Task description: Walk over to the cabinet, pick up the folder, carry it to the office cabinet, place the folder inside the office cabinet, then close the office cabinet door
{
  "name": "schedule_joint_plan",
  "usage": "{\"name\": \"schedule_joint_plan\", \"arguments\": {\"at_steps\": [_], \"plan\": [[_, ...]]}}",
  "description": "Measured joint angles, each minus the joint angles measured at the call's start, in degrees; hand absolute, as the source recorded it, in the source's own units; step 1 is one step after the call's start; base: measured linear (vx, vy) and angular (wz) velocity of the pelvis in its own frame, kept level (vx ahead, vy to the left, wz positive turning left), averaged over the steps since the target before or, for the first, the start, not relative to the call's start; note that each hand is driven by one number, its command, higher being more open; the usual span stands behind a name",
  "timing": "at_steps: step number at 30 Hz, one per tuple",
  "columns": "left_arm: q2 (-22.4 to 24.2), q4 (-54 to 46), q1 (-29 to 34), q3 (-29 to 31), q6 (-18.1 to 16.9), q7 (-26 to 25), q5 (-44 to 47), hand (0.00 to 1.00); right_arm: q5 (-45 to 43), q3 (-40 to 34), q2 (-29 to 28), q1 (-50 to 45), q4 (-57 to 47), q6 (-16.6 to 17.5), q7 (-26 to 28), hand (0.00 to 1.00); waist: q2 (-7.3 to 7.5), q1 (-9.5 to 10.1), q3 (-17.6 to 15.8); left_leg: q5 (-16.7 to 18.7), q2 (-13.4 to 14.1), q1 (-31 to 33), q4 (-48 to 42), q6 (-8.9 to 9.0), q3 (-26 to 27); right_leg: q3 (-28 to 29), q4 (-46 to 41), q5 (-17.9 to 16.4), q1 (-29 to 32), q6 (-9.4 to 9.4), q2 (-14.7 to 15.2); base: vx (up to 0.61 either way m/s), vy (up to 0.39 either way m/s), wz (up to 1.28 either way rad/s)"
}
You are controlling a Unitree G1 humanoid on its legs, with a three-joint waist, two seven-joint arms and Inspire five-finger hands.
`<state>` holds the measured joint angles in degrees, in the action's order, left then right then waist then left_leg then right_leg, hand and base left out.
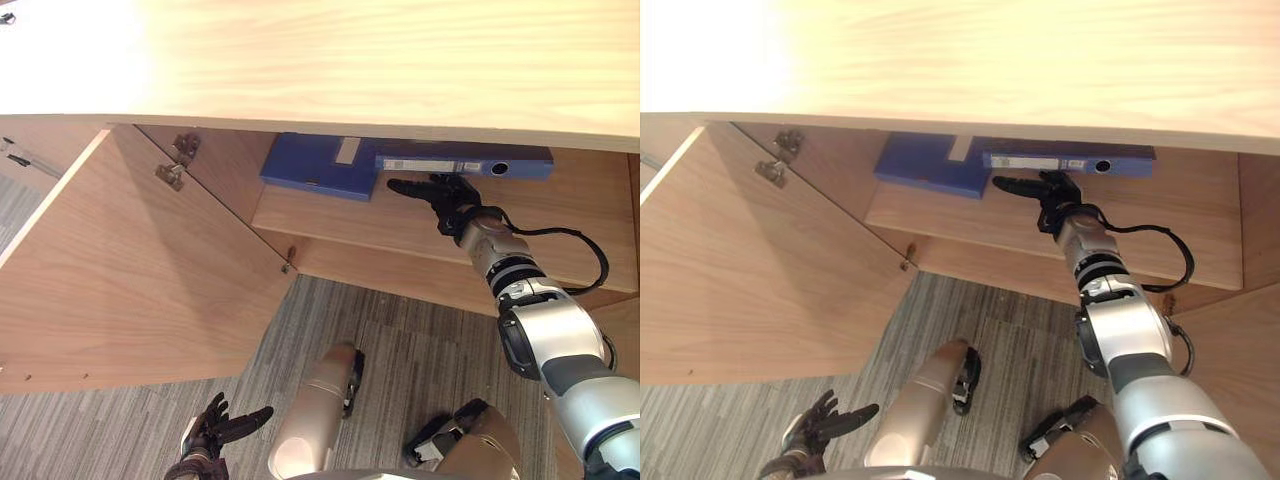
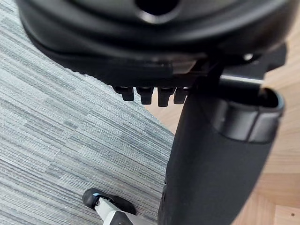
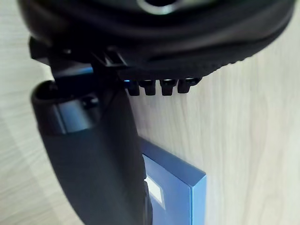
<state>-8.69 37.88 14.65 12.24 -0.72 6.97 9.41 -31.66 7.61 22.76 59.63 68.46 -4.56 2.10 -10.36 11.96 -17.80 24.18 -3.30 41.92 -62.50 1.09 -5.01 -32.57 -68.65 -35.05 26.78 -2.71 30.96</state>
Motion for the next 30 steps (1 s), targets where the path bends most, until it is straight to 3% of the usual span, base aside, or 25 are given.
{"name": "schedule_joint_plan", "arguments": {"at_steps": [6,11,13,17,21,30], "plan": [[-0.1,-3.0,1.6,0.0,0.0,1.0,0.0,1.0,1.5,1.4,0.1,-0.6,1.1,0.7,2.3,1.0,0.67,0.01,-0.5,0.0,0.2,-1.4,1.0,0.01,0.2,0.0,0.8,0.1,-1.1,-0.06,-0.3,0.04,-0.034,-0.03],[0.0,-5.7,3.9,-0.8,0.6,2.4,-1.2,1.0,26.4,9.6,-0.3,-1.1,-2.2,2.2,9.2,1.0,1.76,-0.31,-0.7,0.0,1.1,-2.9,2.8,0.12,1.0,0.1,3.0,0.9,-1.8,-0.27,-1.2,0.06,-0.037,-0.09],[0.0,-7.0,4.5,-1.3,0.8,2.4,-1.2,1.0,31.5,12.3,-0.6,-2.2,-4.2,2.6,9.4,1.0,2.21,-0.4,-0.7,-0.1,1.3,-3.1,3.2,0.17,1.0,0.1,3.6,1.1,-1.9,-0.29,-1.6,0.06,-0.034,-0.06],[1.1,-8.6,5.1,-3.0,1.0,2.6,-1.2,1.0,51.6,19.4,-2.8,-7.0,-11.4,4.0,9.3,1.0,3.55,-1.5,-0.7,-0.2,2.1,-4.6,4.7,0.33,1.5,0.2,5.9,1.7,-3.1,-0.56,-2.9,0.06,-0.035,-0.09],[1.9,-8.7,5.1,-3.0,1.0,1.8,-1.0,1.0,63.4,21.1,-6.7,-10.8,-14.0,3.8,8.5,1.0,5.04,-2.0,-0.6,-0.2,3.0,-6.5,6.5,0.41,2.5,0.8,7.8,2.4,-4.1,-0.64,-3.8,0.03,-0.032,-0.14],[4.3,-6.6,4.5,-1.2,1.2,-0.4,-0.4,1.0,67.8,19.3,-8.4,-13.0,-15.4,4.3,8.4,1.0,5.72,-2.52,-1.0,-0.3,3.4,-8.1,8.1,0.68,3.1,0.8,10.0,3.5,-5.3,-0.96,-4.7,0.0,-0.008,-0.04]]}}
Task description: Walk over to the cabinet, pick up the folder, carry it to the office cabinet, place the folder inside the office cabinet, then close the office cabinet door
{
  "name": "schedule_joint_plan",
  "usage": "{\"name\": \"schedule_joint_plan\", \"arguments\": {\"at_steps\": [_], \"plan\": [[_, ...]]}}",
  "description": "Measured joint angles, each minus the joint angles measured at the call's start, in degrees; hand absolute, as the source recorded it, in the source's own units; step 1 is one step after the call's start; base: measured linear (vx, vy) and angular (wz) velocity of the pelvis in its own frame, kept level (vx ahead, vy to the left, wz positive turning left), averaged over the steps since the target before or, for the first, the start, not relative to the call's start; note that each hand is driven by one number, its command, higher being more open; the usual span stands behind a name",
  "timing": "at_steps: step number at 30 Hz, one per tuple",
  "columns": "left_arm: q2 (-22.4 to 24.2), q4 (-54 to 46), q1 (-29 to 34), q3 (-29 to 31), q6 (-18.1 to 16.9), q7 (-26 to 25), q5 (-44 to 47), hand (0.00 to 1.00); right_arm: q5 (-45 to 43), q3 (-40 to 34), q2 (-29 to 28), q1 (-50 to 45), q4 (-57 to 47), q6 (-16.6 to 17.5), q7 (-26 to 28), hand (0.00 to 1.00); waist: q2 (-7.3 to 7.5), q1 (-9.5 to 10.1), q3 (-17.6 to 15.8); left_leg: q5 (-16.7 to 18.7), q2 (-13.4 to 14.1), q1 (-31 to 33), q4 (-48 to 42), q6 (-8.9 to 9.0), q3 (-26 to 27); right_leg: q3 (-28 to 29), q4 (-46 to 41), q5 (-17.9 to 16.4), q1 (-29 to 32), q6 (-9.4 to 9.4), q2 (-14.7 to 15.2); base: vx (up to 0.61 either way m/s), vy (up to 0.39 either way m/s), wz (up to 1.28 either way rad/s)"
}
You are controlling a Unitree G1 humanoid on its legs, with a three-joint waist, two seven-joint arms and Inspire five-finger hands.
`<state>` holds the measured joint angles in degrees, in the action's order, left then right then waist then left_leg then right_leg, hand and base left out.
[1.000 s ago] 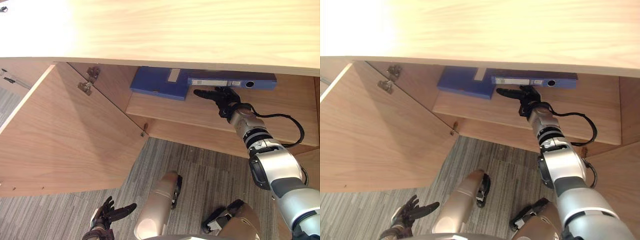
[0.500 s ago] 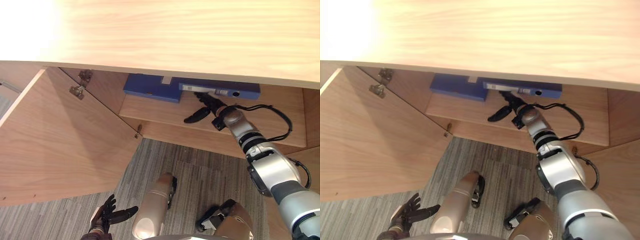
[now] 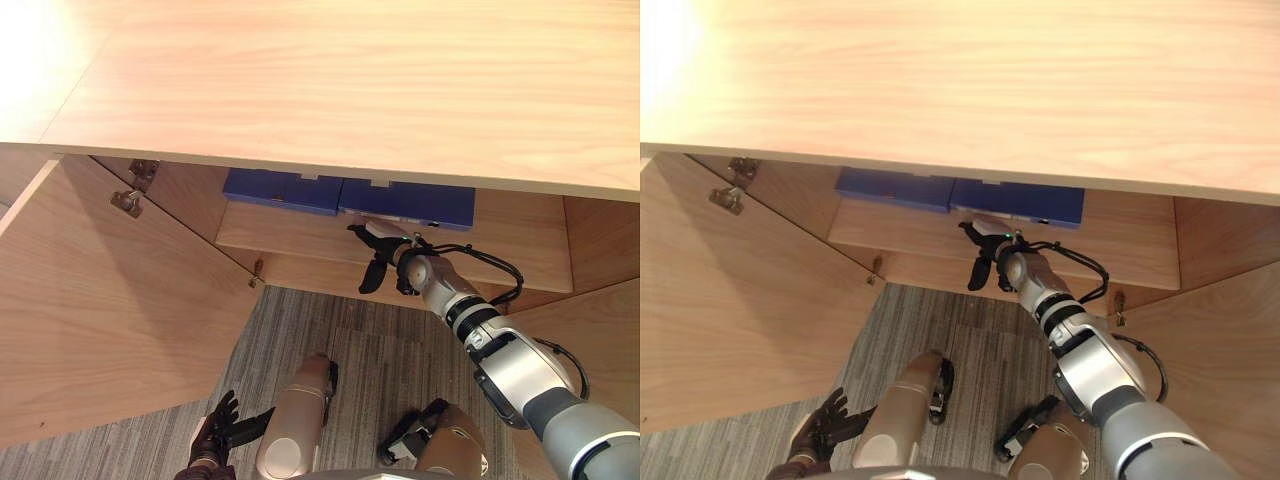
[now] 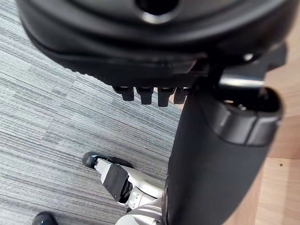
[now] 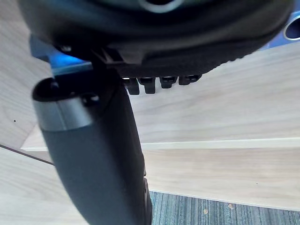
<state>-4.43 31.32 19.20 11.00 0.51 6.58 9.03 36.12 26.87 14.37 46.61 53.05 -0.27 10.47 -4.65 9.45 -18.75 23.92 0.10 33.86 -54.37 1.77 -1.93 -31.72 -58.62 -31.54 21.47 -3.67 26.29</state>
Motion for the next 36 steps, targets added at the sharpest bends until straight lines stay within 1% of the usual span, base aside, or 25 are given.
{"name": "schedule_joint_plan", "arguments": {"at_steps": [3,6,8,10,11,12,13,14,15,16,17,19,20,23,24,25,27,29,30,31,32,33,34,35,36], "plan": [[1.0,2.1,-0.8,1.5,0.0,-0.4,0.6,1.0,0.2,-0.9,-0.9,-0.8,0.0,0.3,0.0,1.0,0.58,0.02,-0.3,0.0,0.4,-1.3,0.7,0.0,0.8,0.3,1.0,0.4,-0.8,-0.09,-0.4,0.0,-0.011,-0.12],[1.4,5.1,-2.2,1.6,-0.2,-1.7,1.8,1.0,2.8,0.5,-2.6,-1.9,-0.9,-0.2,0.0,1.0,0.92,0.2,-0.3,-0.9,2.1,-3.1,3.9,0.33,1.9,0.9,5.2,2.9,-1.6,0.06,-2.8,0.02,-0.026,-0.33],[0.9,7.2,-3.1,1.7,-0.5,-3.1,1.8,1.0,4.9,5.1,-4.0,-4.3,-4.3,-1.4,0.1,1.0,2.53,0.02,0.3,-3.7,3.4,-5.9,10.4,0.67,3.6,1.5,12.0,6.3,-2.7,0.31,-5.6,0.06,-0.036,-0.38],[0.7,8.2,-3.8,1.9,-0.5,-4.1,1.9,1.0,4.9,7.4,-4.2,-7.1,-7.8,-1.5,1.1,1.0,3.44,-0.02,0.8,-6.1,4.6,-7.7,15.5,1.12,4.8,1.7,17.9,9.4,-3.6,0.69,-8.2,0.09,-0.052,-0.42],[0.0,9.2,-4.6,1.8,-0.5,-4.7,1.9,1.0,4.8,8.3,-4.9,-9.5,-10.0,-1.6,1.8,1.0,4.33,-0.2,1.2,-8.2,5.5,-9.6,20.0,1.3,5.9,1.8,23.0,12.0,-4.5,0.95,-10.3,0.15,-0.102,-0.6],[-0.8,10.5,-5.5,1.8,-0.9,-5.6,1.8,1.0,3.5,8.2,-5.8,-12.9,-13.3,-1.9,2.5,1.0,5.48,-0.48,1.9,-11.0,6.3,-12.1,26.0,1.86,7.2,2.2,29.8,15.4,-6.2,1.4,-13.1,0.11,-0.085,-0.53],[-1.0,11.0,-5.8,1.9,-1.2,-5.9,1.7,1.0,2.1,8.0,-6.0,-14.4,-14.4,-2.0,2.5,1.0,5.85,-0.58,2.1,-12.1,6.7,-13.3,28.3,2.06,7.6,2.4,32.5,16.8,-7.0,1.56,-14.3,0.11,-0.102,-0.49],[-1.7,12.0,-6.5,2.5,-1.5,-6.2,1.6,1.0,0.4,7.4,-6.1,-16.7,-16.2,-2.1,2.5,1.0,6.34,-0.73,2.4,-13.6,7.1,-15.0,31.6,2.22,8.2,2.7,36.6,18.8,-8.4,1.82,-16.0,0.07,-0.105,-0.41],[-1.7,13.2,-7.2,4.1,-1.8,-6.4,1.2,1.0,-3.7,5.8,-6.3,-19.7,-18.8,-2.2,2.2,1.0,7.29,-1.08,3.0,-15.5,7.6,-17.2,35.9,2.66,9.4,3.3,41.8,21.5,-10.1,2.14,-18.1,0.09,-0.131,-0.43],[-1.7,13.8,-7.6,5.1,-1.8,-6.7,0.3,1.0,-5.3,4.5,-6.5,-21.4,-20.1,-2.2,1.9,1.0,7.7,-1.35,3.3,-16.4,7.9,-18.4,38.0,2.76,9.8,3.7,44.1,22.8,-10.9,2.24,-19.0,0.1,-0.139,-0.44],[-1.6,15.5,-8.3,7.5,-1.7,-6.9,-1.0,1.0,-7.3,1.5,-7.2,-25.0,-22.7,-2.2,1.3,1.0,8.7,-2.27,4.1,-18.4,7.9,-20.9,42.1,2.84,10.9,4.3,48.1,24.8,-12.8,2.43,-20.3,0.09,-0.099,-0.36],[-1.7,17.6,-8.7,10.1,-1.7,-7.6,-3.5,1.0,-9.9,-2.1,-7.5,-30.2,-26.5,-2.2,0.2,1.0,9.91,-3.49,5.9,-20.5,7.8,-24.6,46.9,3.26,12.7,5.7,51.6,26.4,-14.7,2.59,-21.3,0.09,-0.084,-0.38],[-1.7,18.5,-9.1,10.8,-1.7,-8.2,-5.4,1.0,-10.4,-4.1,-7.5,-33.1,-28.3,-2.0,-0.3,1.0,10.25,-3.97,7.3,-21.0,7.8,-25.8,48.2,3.5,13.2,6.4,52.6,26.7,-15.3,2.56,-21.7,0.08,-0.062,-0.37],[-1.2,18.9,-10.8,10.6,-1.8,-9.8,-12.3,1.0,-10.5,-11.1,-7.1,-41.4,-31.6,-1.9,-1.9,1.0,10.4,-5.63,11.8,-21.7,7.7,-27.4,49.1,3.79,14.0,7.5,54.6,27.3,-16.9,2.58,-22.1,0.07,-0.047,-0.21],[-1.1,18.9,-11.2,10.6,-2.0,-10.0,-13.0,1.0,-10.5,-12.1,-7.1,-42.5,-31.6,-1.9,-2.1,1.0,10.33,-5.84,12.4,-21.9,7.7,-27.6,49.1,3.82,14.0,7.7,54.8,27.4,-17.1,2.62,-22.1,0.07,-0.053,-0.1],[-0.7,18.9,-11.8,10.2,-2.6,-10.1,-14.1,1.0,-10.5,-14.1,-7.0,-44.8,-31.2,-1.9,-2.4,1.0,9.88,-6.77,13.0,-22.1,7.6,-28.9,49.2,3.81,14.0,8.0,55.7,27.7,-18.7,2.49,-22.2,0.04,-0.041,-0.13],[-0.3,19.1,-12.1,9.5,-2.9,-10.1,-14.5,1.0,-10.6,-15.9,-6.9,-46.9,-30.1,-1.8,-2.5,1.0,9.26,-6.98,13.9,-22.2,7.6,-30.3,49.3,3.85,14.2,8.7,56.1,27.7,-19.7,2.52,-22.3,0.03,-0.031,-0.2],[-0.1,20.5,-12.8,7.3,-3.0,-10.0,-15.2,1.0,-11.8,-18.0,-7.2,-47.7,-22.9,-1.4,-3.4,1.0,8.27,-6.92,14.7,-22.4,7.7,-32.1,49.1,3.91,15.5,10.4,56.2,27.8,-20.9,2.61,-22.3,0.01,-0.023,-0.34],[-0.1,20.8,-12.9,6.8,-3.0,-10.0,-15.3,1.0,-12.2,-18.5,-7.4,-47.4,-20.0,-1.3,-3.5,1.0,8.16,-6.89,14.7,-22.4,7.8,-32.2,48.3,3.93,16.1,11.0,56.1,28.0,-21.0,2.74,-22.4,-0.02,-0.019,-0.45],[0.0,21.3,-13.2,5.9,-3.0,-10.0,-15.4,1.0,-13.1,-19.2,-7.8,-46.7,-15.4,-1.3,-3.6,1.0,7.93,-6.72,14.5,-22.0,8.2,-32.0,45.7,3.99,16.7,12.4,56.1,28.6,-21.1,2.92,-22.5,-0.06,-0.019,-0.74],[0.9,22.0,-13.2,5.9,-3.0,-9.9,-15.4,1.0,-14.4,-19.2,-7.7,-45.1,-9.1,-1.5,-3.5,1.0,6.38,-6.23,13.1,-19.9,9.8,-30.7,38.0,2.58,15.5,15.4,56.0,30.5,-21.8,3.36,-23.9,-0.11,0.0,-1.1],[1.8,22.2,-13.3,6.5,-2.8,-9.6,-15.0,1.0,-15.9,-19.3,-7.8,-44.2,-5.3,-1.7,-3.6,1.0,5.13,-5.61,12.2,-18.6,10.8,-28.6,30.5,0.82,12.2,18.2,55.7,31.7,-22.5,3.42,-24.8,-0.15,0.064,-1.6],[1.9,22.5,-13.2,5.9,-3.1,-9.7,-15.2,1.0,-18.3,-19.6,-7.9,-43.5,0.0,-1.5,-3.7,1.0,4.22,-4.25,11.9,-14.0,9.7,-27.0,26.2,2.6,3.8,22.9,55.3,31.9,-22.5,3.34,-25.4,-0.13,0.106,-1.79],[2.4,22.7,-13.1,5.2,-3.3,-9.9,-15.2,1.0,-20.2,-20.2,-7.6,-43.0,4.3,-1.5,-3.8,1.0,2.27,-3.59,12.1,-12.4,8.9,-27.1,26.2,4.03,-2.6,25.7,55.6,31.9,-22.6,3.25,-26.9,-0.11,0.162,-1.96],[2.9,24.0,-12.8,3.7,-3.6,-10.0,-15.1,1.0,-22.3,-22.4,-7.4,-42.7,8.0,-1.6,-4.6,1.0,-0.3,-3.63,12.3,-11.0,9.6,-27.7,27.2,5.43,-7.3,27.8,56.2,31.4,-22.5,2.93,-28.9,-0.05,0.137,-1.44]]}}
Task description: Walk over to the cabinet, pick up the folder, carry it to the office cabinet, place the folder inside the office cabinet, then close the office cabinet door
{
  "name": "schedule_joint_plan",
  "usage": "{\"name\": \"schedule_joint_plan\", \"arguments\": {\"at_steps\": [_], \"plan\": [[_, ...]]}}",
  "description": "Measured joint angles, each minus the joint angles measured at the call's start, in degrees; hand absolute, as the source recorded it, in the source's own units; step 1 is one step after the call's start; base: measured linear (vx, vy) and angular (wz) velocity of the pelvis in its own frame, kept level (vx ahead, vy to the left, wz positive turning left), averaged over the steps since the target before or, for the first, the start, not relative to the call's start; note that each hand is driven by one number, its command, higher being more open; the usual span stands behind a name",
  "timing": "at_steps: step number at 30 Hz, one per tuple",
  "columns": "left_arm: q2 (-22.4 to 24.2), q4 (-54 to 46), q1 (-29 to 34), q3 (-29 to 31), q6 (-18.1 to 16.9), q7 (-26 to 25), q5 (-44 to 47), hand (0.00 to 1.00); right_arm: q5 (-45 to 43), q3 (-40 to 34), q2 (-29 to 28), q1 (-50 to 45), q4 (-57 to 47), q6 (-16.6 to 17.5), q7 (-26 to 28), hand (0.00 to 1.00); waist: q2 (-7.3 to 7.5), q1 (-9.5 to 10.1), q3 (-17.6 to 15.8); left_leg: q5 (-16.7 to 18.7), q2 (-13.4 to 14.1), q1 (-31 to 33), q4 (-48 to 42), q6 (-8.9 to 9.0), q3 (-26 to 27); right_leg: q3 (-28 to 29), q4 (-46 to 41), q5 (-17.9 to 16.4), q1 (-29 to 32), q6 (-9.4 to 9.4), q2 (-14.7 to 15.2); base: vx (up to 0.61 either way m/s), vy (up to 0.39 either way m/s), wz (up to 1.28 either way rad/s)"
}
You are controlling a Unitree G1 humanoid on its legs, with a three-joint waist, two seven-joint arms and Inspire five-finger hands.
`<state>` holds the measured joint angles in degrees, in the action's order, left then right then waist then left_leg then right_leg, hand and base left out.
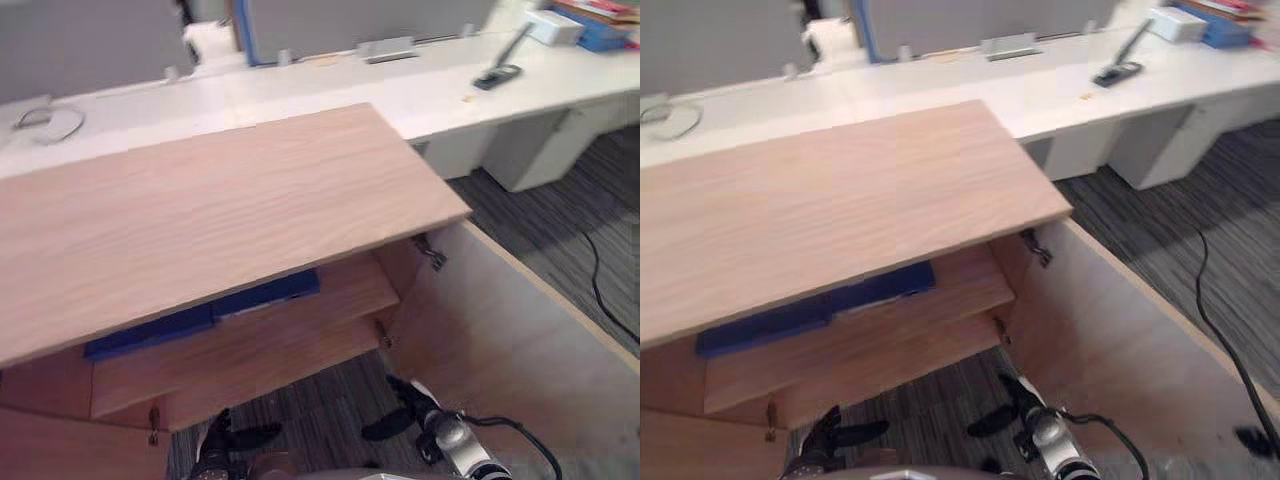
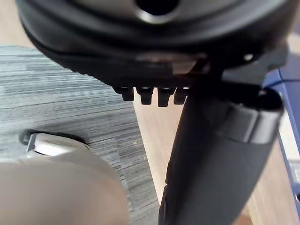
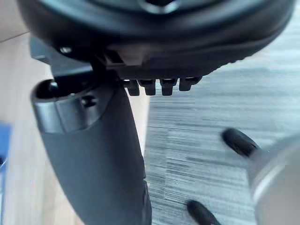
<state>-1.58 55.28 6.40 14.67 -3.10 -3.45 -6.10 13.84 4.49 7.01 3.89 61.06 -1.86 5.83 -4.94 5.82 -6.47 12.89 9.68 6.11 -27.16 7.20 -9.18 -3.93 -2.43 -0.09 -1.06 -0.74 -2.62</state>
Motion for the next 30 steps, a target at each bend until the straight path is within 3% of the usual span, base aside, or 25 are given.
{"name": "schedule_joint_plan", "arguments": {"at_steps": [1,3,4,5,7,11,15,16,17,19,20,22,23,26,30], "plan": [[0.3,0.7,-0.4,-0.9,0.0,0.0,0.0,1.0,-0.9,-1.3,0.0,0.0,1.3,-0.2,-0.5,1.0,-0.67,-0.32,-0.1,1.1,0.3,-0.9,1.4,0.66,-0.9,0.6,0.3,0.0,0.2,0.05,-0.4,-0.07,0.158,-0.87],[0.9,2.1,-3.1,-4.9,-0.2,0.2,0.5,1.0,-8.2,-9.2,-0.2,-1.2,3.5,-0.5,-1.7,1.0,-0.57,-4.05,-0.4,1.5,0.6,-3.7,10.7,0.43,-0.5,1.0,-0.8,0.4,3.4,-0.31,-0.1,-0.17,0.139,-0.17],[1.1,2.4,-3.5,-5.2,-0.2,0.2,0.7,1.0,-9.6,-10.3,-0.4,-1.3,3.7,-0.4,-1.9,1.0,-0.39,-4.14,-0.5,1.3,0.5,-4.0,11.6,0.06,-0.4,1.2,-0.9,0.5,3.7,-0.34,0.1,-0.25,0.151,-0.25],[1.3,2.5,-4.0,-6.9,-0.2,0.4,1.1,1.0,-15.4,-13.3,-1.3,-1.4,4.6,-0.2,-3.1,1.0,1.43,-4.14,-0.7,-0.5,-0.4,-5.0,14.1,-0.9,1.4,2.9,-1.6,1.0,4.9,-0.74,1.0,-0.2,0.13,-0.53],[0.3,2.5,-4.5,-8.9,-0.2,1.1,1.1,1.0,-23.5,-16.4,-2.4,-2.8,4.6,0.9,-4.1,1.0,2.79,-4.17,-0.1,-2.0,-1.2,-6.1,16.4,-1.37,4.2,5.5,-2.0,2.0,6.3,-1.16,1.7,-0.19,0.135,-0.7],[0.5,4.2,-5.1,-9.2,-0.4,0.9,1.0,1.0,-32.2,-19.3,-2.6,-5.1,3.0,2.4,-6.5,1.0,2.48,-4.78,-0.4,-3.8,-3.6,-9.3,19.1,-2.81,10.8,11.6,-4.8,2.7,8.6,-2.38,3.1,-0.12,0.106,-0.69],[0.7,5.3,-5.5,-7.6,-0.4,0.7,3.4,1.0,-34.4,-19.5,-3.1,-6.2,1.4,2.5,-8.2,1.0,2.75,-4.92,-0.8,-4.0,-4.3,-10.8,19.0,-3.18,15.4,15.5,-7.4,3.0,10.4,-3.04,3.2,-0.13,0.064,-0.6],[0.9,5.3,-5.4,-6.4,-0.4,0.5,4.5,1.0,-34.5,-19.6,-3.7,-6.7,0.2,2.5,-8.6,1.0,3.17,-4.83,-1.1,-4.1,-4.1,-11.5,18.9,-3.3,17.2,14.0,-9.3,1.5,11.0,-2.45,3.8,-0.12,0.012,-0.56],[0.6,5.2,-5.3,-5.6,-0.6,0.2,5.2,1.0,-34.5,-20.4,-4.4,-6.9,-1.5,2.6,-9.0,1.0,3.74,-4.47,-1.4,-4.1,-4.2,-12.1,18.6,-3.34,19.1,6.8,-12.7,0.3,12.7,-1.32,6.8,-0.12,0.009,-0.62],[0.4,5.2,-4.4,-4.0,-0.6,-0.2,5.7,1.0,-35.1,-21.3,-5.2,-7.0,-3.8,3.4,-9.5,1.0,3.98,-4.47,-1.6,-3.9,-3.4,-12.8,17.6,-3.14,21.2,-1.7,-15.6,-0.1,13.7,-1.35,10.5,-0.06,-0.039,-0.59],[0.2,5.2,-3.8,-3.0,-0.6,-0.2,5.7,1.0,-36.1,-21.3,-5.7,-7.2,-4.9,3.6,-9.9,1.0,4.13,-4.66,-1.6,-3.4,-2.6,-13.1,17.0,-2.48,21.8,-4.9,-20.8,-1.9,14.6,0.17,12.3,-0.02,-0.161,-0.36],[0.1,5.0,-3.3,-1.6,-0.6,-0.3,7.1,1.0,-36.5,-21.3,-6.3,-7.5,-5.3,3.8,-10.3,1.0,5.2,-4.55,-1.1,-2.4,-2.0,-13.3,15.3,-0.86,21.7,-6.5,-25.8,-7.5,14.6,-0.91,14.0,0.01,-0.246,-0.13],[0.7,5.0,-3.1,-0.4,-0.6,-0.3,7.9,1.0,-36.5,-21.4,-6.4,-7.5,-5.8,3.9,-10.4,1.0,4.42,-4.43,-0.4,-2.1,-0.1,-13.1,15.0,-0.34,21.5,-7.8,-25.2,-8.0,14.4,-1.19,11.8,0.03,-0.257,-0.11],[1.4,5.3,-2.8,0.2,-0.6,0.1,8.6,1.0,-36.6,-21.3,-6.6,-6.8,-6.4,4.7,-11.1,1.0,3.45,-4.4,0.2,-3.2,1.0,-12.9,18.4,-1.95,21.5,-9.6,-21.2,-7.5,14.4,-0.68,9.3,0.05,-0.18,-0.12],[1.2,6.1,-2.4,0.3,-0.5,0.1,15.5,1.0,-36.6,-21.4,-5.9,-6.0,-5.0,4.6,-12.3,1.0,2.67,-3.82,0.9,-4.2,2.3,-13.0,21.7,-3.44,18.9,-10.2,-12.6,-3.5,11.9,0.79,3.9,0.05,-0.043,-0.14]]}}
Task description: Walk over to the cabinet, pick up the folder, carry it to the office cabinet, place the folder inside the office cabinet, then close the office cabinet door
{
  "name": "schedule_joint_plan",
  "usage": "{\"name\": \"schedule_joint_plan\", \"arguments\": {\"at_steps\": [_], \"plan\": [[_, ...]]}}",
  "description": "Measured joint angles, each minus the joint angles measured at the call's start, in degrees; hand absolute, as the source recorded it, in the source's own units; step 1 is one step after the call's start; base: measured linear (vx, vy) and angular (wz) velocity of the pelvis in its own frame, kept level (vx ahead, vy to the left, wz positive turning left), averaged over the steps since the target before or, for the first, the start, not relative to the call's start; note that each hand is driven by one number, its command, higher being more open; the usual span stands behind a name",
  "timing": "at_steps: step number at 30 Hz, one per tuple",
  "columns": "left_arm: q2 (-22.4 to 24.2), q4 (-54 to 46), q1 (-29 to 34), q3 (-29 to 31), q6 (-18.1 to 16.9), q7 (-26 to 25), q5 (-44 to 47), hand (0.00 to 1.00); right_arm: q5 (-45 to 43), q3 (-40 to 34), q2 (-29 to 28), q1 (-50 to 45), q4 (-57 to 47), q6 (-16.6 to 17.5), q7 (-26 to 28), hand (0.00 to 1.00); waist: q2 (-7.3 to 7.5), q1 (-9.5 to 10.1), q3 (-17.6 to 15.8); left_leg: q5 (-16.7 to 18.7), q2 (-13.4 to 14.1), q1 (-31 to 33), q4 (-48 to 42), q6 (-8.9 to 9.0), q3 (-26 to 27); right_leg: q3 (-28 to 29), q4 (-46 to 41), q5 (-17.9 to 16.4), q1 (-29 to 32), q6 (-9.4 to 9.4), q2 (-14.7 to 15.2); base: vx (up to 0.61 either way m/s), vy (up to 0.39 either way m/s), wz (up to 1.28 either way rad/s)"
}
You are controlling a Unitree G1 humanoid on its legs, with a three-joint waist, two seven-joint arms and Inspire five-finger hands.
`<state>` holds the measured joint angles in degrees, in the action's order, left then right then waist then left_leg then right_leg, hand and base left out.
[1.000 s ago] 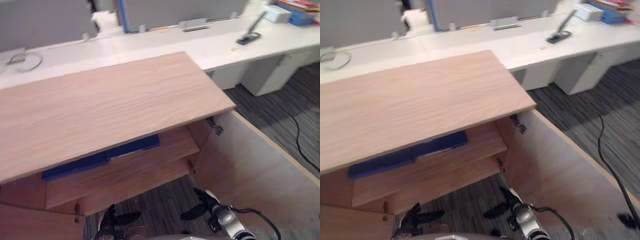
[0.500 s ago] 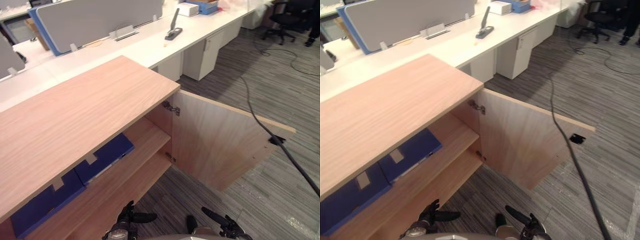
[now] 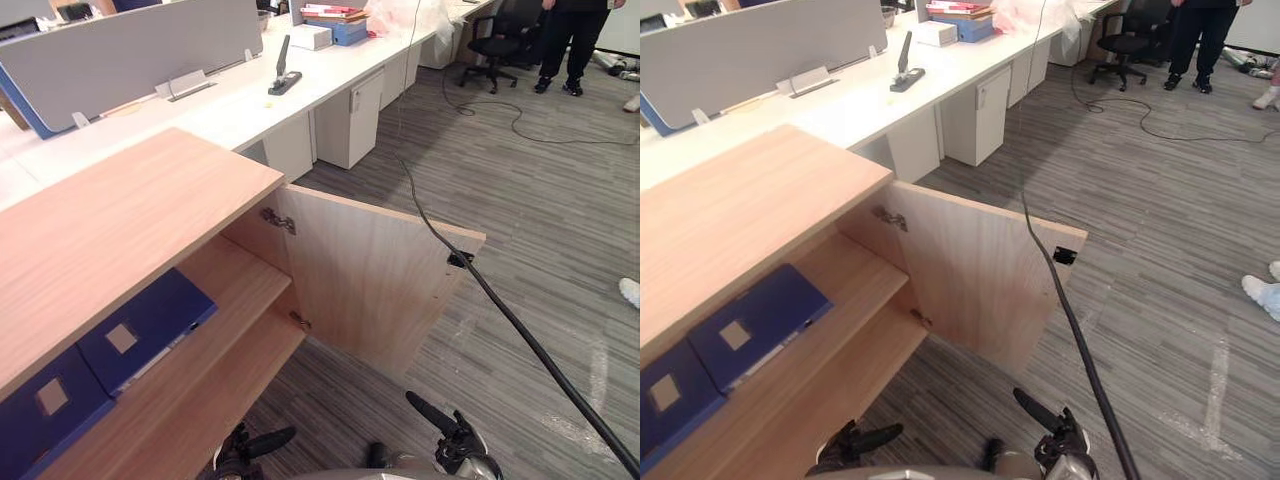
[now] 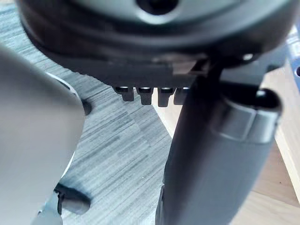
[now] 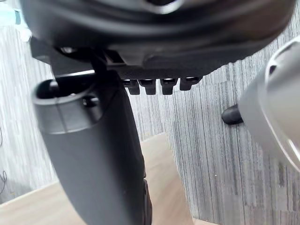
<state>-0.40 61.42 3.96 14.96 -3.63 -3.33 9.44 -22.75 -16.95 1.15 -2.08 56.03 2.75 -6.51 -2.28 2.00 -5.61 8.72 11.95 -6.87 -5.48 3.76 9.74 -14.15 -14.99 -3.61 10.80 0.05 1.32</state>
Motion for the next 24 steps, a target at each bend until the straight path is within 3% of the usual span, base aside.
{"name": "schedule_joint_plan", "arguments": {"at_steps": [6,9,18,24], "plan": [[0.4,0.8,0.3,-0.4,0.1,0.1,0.1,1.0,0.3,-2.4,4.0,0.7,-3.4,-0.1,-1.0,1.0,-1.26,-0.69,1.1,-1.4,-0.5,-0.3,1.4,2.45,-1.2,-0.1,3.0,2.8,-1.5,1.08,-0.2,0.11,0.037,0.07],[0.1,0.7,0.7,-1.5,0.1,0.1,0.0,1.0,2.2,-3.4,6.1,3.2,-6.6,-0.1,-1.7,1.0,-1.29,-0.86,1.3,-1.9,-1.5,-0.1,1.5,3.04,-2.1,-0.1,5.1,4.1,-2.6,0.63,0.2,0.09,0.08,0.07],[-3.1,-0.7,3.9,-2.9,0.1,0.3,-0.1,1.0,5.2,-3.7,10.8,14.0,-10.3,0.1,-3.6,1.0,-0.51,0.01,2.5,-3.8,-3.3,0.2,4.5,2.47,-3.7,-0.6,18.5,11.9,-7.4,-0.01,0.2,-0.03,0.064,0.05],[-4.3,-0.5,6.8,-2.6,0.3,1.1,-1.1,1.0,9.4,2.0,13.5,18.5,-10.8,0.1,-2.6,1.0,0.37,0.55,2.8,-3.7,-3.9,0.1,5.0,2.27,-4.3,-0.6,20.1,13.1,-8.0,-0.58,0.6,-0.1,0.046,0.02]]}}
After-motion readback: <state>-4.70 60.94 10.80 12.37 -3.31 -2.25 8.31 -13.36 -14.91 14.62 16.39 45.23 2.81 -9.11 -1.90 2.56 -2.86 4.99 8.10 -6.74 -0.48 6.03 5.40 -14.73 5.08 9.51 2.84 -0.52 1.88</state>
